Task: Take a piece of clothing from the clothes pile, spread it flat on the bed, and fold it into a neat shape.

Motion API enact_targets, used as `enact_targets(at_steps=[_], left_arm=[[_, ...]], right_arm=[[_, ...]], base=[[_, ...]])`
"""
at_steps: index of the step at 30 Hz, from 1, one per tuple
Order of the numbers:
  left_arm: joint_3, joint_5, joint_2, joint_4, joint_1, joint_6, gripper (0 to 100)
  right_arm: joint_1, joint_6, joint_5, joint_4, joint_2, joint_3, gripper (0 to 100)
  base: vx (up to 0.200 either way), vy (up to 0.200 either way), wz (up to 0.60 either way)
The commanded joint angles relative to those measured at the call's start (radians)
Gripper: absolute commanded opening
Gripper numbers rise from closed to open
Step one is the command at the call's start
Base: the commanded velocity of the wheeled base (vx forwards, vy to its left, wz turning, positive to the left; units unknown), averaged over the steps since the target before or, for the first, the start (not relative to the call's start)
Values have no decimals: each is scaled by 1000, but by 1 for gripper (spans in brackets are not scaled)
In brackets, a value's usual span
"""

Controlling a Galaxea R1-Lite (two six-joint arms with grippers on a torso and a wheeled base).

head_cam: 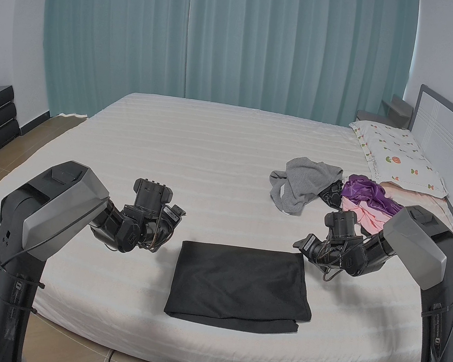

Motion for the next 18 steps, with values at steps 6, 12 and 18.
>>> enact_targets(at_steps=[6,12,18], left_arm=[[99,-27,-59,-3,-9,6,100],[274,-168,-110,-47,-26,223,100],[403,-165,-85,-271,-95,347,100]], right_arm=[[12,19,11,-86,-243,315,100],[81,89,-19,-387,-403,706,100],[106,134,-108,-568,-357,813,100]], base=[[0,0,0],[0,0,0],[0,0,0]])
